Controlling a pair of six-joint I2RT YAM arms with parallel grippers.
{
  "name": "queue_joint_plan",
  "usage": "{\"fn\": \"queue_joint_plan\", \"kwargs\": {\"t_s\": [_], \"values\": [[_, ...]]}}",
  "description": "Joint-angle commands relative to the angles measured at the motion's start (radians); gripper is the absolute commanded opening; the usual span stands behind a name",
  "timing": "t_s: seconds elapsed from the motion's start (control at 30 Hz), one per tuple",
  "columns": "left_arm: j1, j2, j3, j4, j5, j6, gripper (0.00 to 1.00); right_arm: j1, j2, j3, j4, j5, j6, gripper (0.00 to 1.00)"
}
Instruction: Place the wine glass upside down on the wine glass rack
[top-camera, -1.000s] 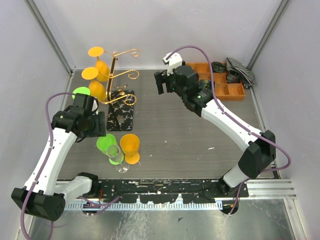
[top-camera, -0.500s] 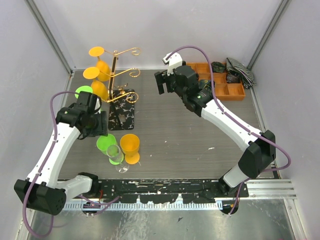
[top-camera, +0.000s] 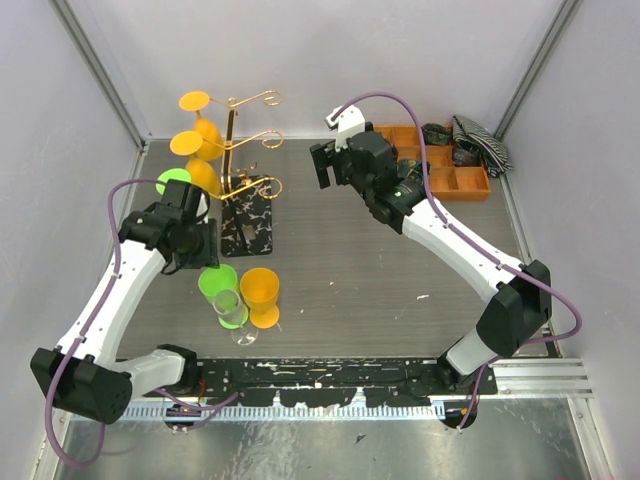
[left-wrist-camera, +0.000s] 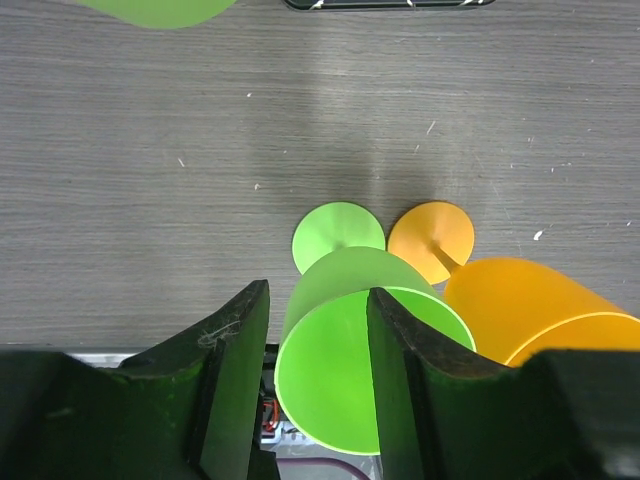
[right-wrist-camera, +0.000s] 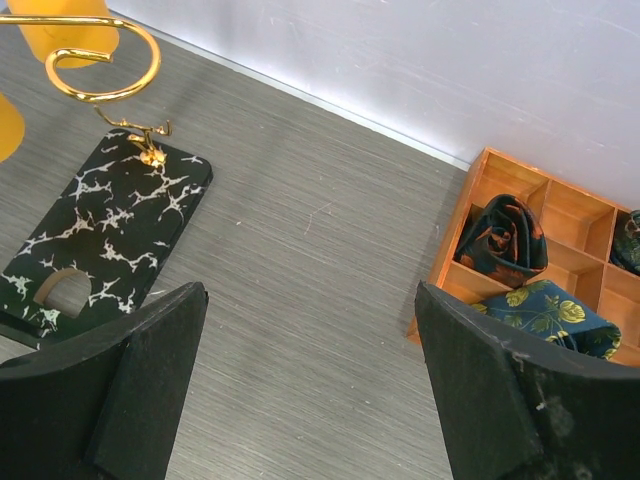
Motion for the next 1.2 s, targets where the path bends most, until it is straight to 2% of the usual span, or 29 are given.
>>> {"fn": "queue_joint_plan", "kwargs": {"t_s": [0.0,0.4,0.67,0.77,1.0,1.17], "values": [[-0.021,0.063,-0.02,-0.039,0.082,0.017,0.5,-0.003,-0.037,0.01,0.041,0.017,-0.01,0.9],[-0.061,-0.019,-0.075,-0.099,0.141,-0.041,0.47,-0.004,-0.031,0.021,0.041,0.014,-0.02,0.9],[-0.096,-0.004,-0.072,-0.097,0.125,-0.063,0.44,-0.004,-0.03,0.02,0.041,0.003,-0.022,0.9],[-0.098,-0.003,-0.05,-0.097,0.106,-0.063,0.39,-0.004,-0.031,0.018,0.043,0.004,-0.024,0.9],[-0.098,0.012,0.041,-0.142,0.058,-0.038,0.18,-0.004,-0.031,0.017,0.045,0.007,-0.029,0.91],[-0.098,0.02,0.126,-0.185,0.012,-0.018,0.09,-0.005,-0.032,0.015,0.045,0.007,-0.033,0.9]]}}
